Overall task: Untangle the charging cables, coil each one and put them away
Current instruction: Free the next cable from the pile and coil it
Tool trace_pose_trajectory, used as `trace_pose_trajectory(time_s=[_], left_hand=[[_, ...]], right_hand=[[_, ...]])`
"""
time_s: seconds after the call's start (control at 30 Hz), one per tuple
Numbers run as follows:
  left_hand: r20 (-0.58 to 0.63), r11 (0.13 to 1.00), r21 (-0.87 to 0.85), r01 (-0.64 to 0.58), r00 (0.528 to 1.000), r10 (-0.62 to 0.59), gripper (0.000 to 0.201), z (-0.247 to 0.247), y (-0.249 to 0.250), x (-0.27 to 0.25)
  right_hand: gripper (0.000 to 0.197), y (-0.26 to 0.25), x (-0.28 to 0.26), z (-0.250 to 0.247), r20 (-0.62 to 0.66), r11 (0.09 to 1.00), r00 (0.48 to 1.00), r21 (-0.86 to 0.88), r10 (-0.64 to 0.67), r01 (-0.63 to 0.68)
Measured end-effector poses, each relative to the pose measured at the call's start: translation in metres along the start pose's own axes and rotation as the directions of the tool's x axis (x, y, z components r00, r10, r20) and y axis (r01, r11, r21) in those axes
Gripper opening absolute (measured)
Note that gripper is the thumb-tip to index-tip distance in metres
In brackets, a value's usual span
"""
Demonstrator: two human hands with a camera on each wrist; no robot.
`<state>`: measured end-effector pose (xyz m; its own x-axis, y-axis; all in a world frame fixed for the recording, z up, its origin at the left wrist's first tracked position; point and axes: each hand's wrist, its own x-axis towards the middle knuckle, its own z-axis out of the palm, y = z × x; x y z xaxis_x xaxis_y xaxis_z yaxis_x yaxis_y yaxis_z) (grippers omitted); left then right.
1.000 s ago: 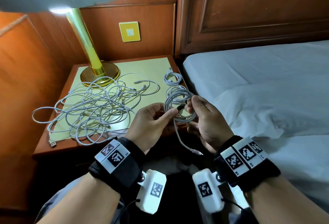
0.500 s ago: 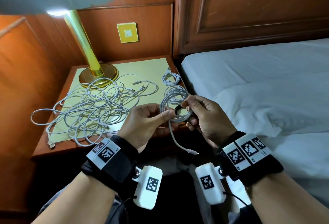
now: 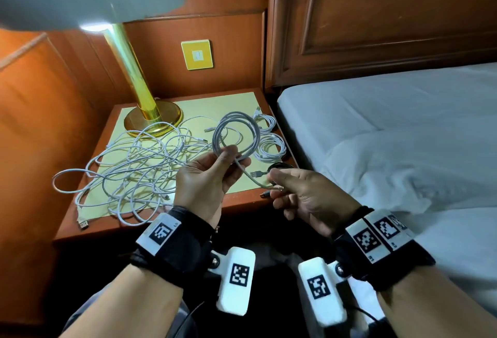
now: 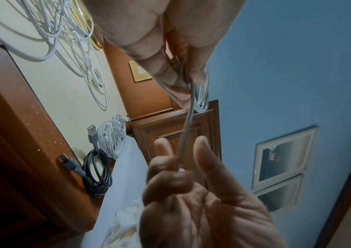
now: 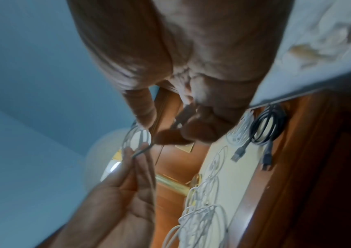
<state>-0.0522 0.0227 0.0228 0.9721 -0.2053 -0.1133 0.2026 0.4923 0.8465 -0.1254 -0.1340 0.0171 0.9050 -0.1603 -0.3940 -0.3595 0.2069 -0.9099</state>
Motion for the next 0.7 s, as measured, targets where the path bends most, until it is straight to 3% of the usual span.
trace_pose_trajectory(time_s=[0.07,0.13,0.2,0.27,0.33,0.43,0.53,0.7], left_hand=[[0.017,1.0,-0.011,0.01,1.0,-0.01,0.013,0.001,0.001,0.0],[0.059,1.0,-0.002,0.027,0.998,-0.027,0.016,0.002,0.002,-0.002],[0.126,0.998,0.051,0.047,0.991,-0.053,0.02,0.004,0.002,-0.006],[0.183,0.988,0.136,0.077,0.978,-0.101,0.022,0.006,0.0,-0.01],[0.226,0.971,0.213,0.106,0.962,-0.155,0.021,0.006,-0.003,-0.012],[0.251,0.949,0.287,0.134,0.945,-0.209,0.021,0.006,-0.004,-0.012],[0.265,0.943,0.301,0.142,0.938,-0.225,0.021,0.006,-0.004,-0.011],[0.262,0.956,0.243,0.165,0.938,-0.228,0.021,0.008,-0.002,-0.014]], right_hand=[[0.014,-0.002,0.0,0.0,-0.015,0.975,0.997,0.207,-0.073,0.075],[0.018,-0.004,0.0,-0.004,-0.055,0.92,0.994,0.375,-0.099,0.113],[0.02,-0.006,0.001,-0.006,-0.111,0.874,0.986,0.458,-0.124,0.161],[0.005,-0.005,0.002,-0.006,-0.162,0.847,0.976,0.489,-0.145,0.207],[0.015,-0.004,0.003,-0.005,-0.209,0.855,0.966,0.463,-0.15,0.232],[0.011,-0.004,0.001,-0.002,-0.202,0.913,0.964,0.334,-0.173,0.234],[0.02,-0.001,0.002,-0.006,-0.234,0.934,0.958,0.275,-0.165,0.228],[0.016,-0.003,0.0,-0.007,-0.126,0.958,0.977,0.21,-0.17,0.193]])
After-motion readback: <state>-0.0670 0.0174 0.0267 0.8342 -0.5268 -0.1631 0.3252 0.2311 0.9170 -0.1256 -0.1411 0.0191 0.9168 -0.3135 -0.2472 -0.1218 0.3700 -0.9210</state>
